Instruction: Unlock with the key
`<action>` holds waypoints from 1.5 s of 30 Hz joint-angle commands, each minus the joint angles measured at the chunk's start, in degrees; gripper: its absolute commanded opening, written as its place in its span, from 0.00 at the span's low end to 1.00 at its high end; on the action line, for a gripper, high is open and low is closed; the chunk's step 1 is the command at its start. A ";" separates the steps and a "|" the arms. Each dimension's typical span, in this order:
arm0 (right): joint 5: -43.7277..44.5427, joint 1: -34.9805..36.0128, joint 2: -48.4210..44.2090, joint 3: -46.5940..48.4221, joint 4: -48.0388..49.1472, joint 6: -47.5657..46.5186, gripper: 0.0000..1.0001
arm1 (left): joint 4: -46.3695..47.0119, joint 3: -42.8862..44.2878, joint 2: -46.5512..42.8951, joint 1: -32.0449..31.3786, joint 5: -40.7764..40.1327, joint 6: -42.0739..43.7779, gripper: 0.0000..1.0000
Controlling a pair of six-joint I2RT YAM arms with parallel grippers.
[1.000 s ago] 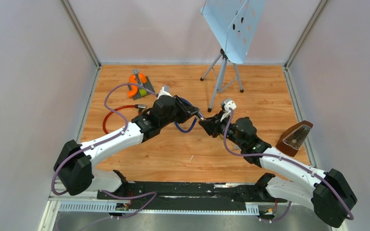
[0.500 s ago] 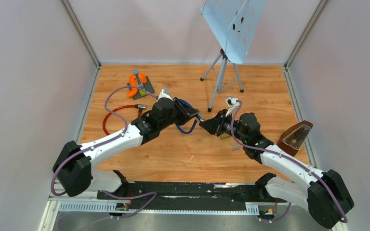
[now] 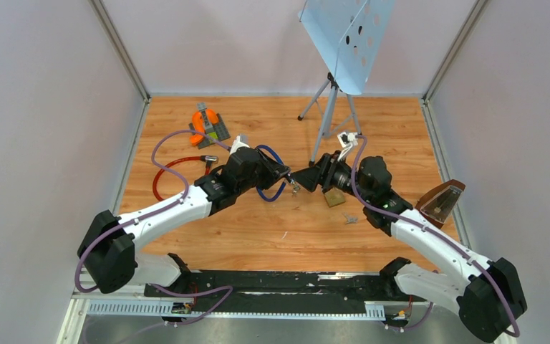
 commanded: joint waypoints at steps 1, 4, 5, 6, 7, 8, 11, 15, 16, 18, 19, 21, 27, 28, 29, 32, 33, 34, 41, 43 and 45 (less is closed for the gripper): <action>-1.01 -0.16 2.92 4.34 -3.58 0.45 0.64 | -0.86 1.90 -1.45 0.32 -3.20 0.95 0.00; -0.32 0.01 4.29 5.66 -6.40 -2.11 0.60 | -1.03 1.95 -1.44 0.30 -3.18 0.91 0.00; -0.01 0.16 4.27 5.97 -7.58 -3.49 0.59 | -1.25 2.06 -1.46 0.31 -3.21 0.91 0.00; 0.13 0.29 3.98 6.24 -8.62 -4.99 0.58 | -1.47 2.14 -1.47 0.32 -3.34 0.84 0.00; 0.43 0.73 3.38 6.38 -9.86 -7.20 0.58 | -2.15 2.42 -1.43 0.32 -3.38 0.83 0.00; 1.40 1.30 2.57 6.37 -10.71 -9.56 0.58 | -2.53 2.62 -1.36 0.28 -3.45 0.76 0.00; 4.45 3.50 -1.07 4.82 -11.22 -17.58 0.58 | -4.17 3.63 -1.12 0.27 -3.46 1.03 0.00; 10.04 6.53 -6.00 0.48 -8.76 -32.45 0.60 | -5.09 4.46 -0.69 0.35 -2.99 1.29 0.00; 11.37 7.47 -7.18 -1.07 -7.02 -36.40 0.59 | -5.30 4.57 -0.56 0.39 -2.85 1.32 0.00; 12.41 9.17 -9.43 -4.90 -2.95 -44.32 0.58 | -5.45 4.78 -0.44 0.40 -2.48 1.40 0.00; 12.98 10.11 -10.38 -6.16 -0.76 -46.47 0.58 | -5.59 4.94 -0.36 0.40 -2.30 1.47 0.00; 12.99 11.47 -11.21 -7.45 0.96 -52.00 0.57 | -6.20 5.35 -0.34 0.33 -2.16 1.66 0.00; 19.53 19.80 -9.96 -7.99 -1.77 -68.64 0.55 | -7.78 6.32 -0.34 0.36 -2.18 2.50 0.00; 20.67 20.83 -9.97 -8.26 -1.83 -70.95 0.54 | -7.75 6.33 -0.30 0.33 -2.10 2.54 0.00; 21.55 21.72 -9.94 -8.60 -1.32 -72.65 0.53 | -7.75 6.34 -0.22 0.33 -1.83 2.57 0.00; 24.34 23.42 -9.42 -9.12 0.81 -77.68 0.47 | -7.59 6.55 -0.09 0.41 -1.27 2.80 0.00; 24.48 23.65 -9.05 -9.03 0.91 -79.51 0.43 | -7.53 6.58 -0.03 0.45 -1.12 2.90 0.00; 24.79 23.76 -8.59 -8.84 1.11 -81.00 0.40 | -7.43 6.60 -0.05 0.43 -1.04 2.92 0.00; 25.02 24.03 -5.96 -7.91 1.17 -86.17 0.33 | -6.79 6.59 -0.08 0.40 -0.49 2.93 0.00; 24.86 24.16 -5.56 -7.91 1.23 -86.62 0.33 | -6.70 6.54 -0.07 0.42 -0.32 2.91 0.00; 25.30 24.37 -5.05 -8.04 1.99 -87.15 0.33 | -6.62 6.58 0.04 0.41 -0.15 3.00 0.00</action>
